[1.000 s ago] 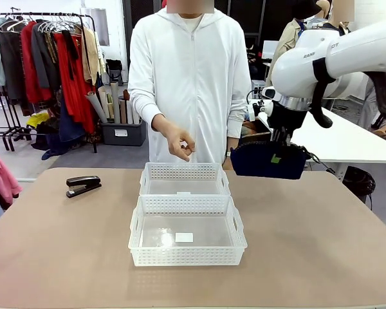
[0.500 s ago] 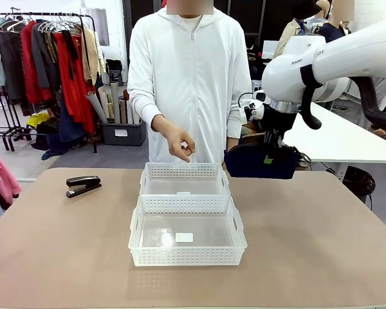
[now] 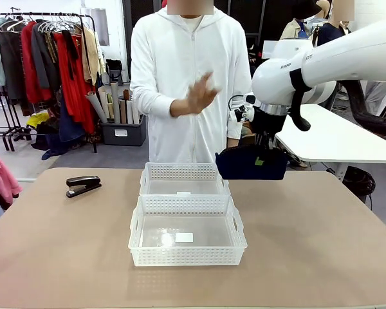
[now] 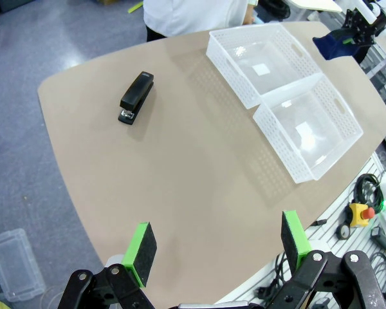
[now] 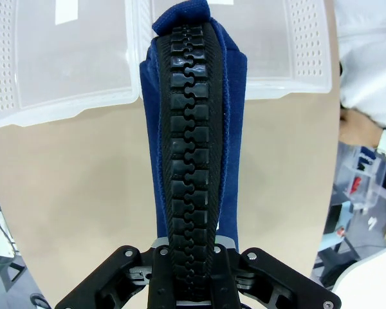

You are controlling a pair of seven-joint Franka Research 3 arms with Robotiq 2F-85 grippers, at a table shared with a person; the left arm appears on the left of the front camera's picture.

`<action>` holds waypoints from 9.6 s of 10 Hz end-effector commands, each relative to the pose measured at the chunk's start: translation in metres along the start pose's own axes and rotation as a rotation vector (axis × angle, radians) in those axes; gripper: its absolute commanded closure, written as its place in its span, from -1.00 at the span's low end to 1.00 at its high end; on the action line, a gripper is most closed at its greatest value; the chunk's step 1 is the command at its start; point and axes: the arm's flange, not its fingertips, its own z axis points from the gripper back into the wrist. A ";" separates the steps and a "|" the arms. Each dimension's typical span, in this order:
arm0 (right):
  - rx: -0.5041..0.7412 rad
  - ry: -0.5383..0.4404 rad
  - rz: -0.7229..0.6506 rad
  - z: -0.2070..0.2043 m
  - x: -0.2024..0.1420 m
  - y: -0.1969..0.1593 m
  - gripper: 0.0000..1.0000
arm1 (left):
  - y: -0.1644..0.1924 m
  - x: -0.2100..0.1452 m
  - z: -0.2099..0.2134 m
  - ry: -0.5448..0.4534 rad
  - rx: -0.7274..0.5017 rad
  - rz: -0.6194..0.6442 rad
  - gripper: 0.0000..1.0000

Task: Distribute items into two baskets.
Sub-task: Move the picked Pencil pouch towards the Organizing basket indicated by the person, stopping as directed, then place the picked Pencil pouch into the Organizing basket as instructed by the person.

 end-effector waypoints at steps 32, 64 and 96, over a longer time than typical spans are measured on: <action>0.040 -0.033 -0.005 0.080 -0.070 0.085 1.00 | 0.000 0.000 0.000 -0.001 -0.002 -0.001 -1.00; 0.008 -0.100 0.109 -0.029 0.148 0.178 1.00 | 0.000 0.000 0.000 -0.001 -0.002 -0.001 -1.00; 0.046 -0.085 0.153 -0.067 0.159 0.174 -1.00 | 0.000 0.000 0.000 -0.001 -0.002 -0.001 -1.00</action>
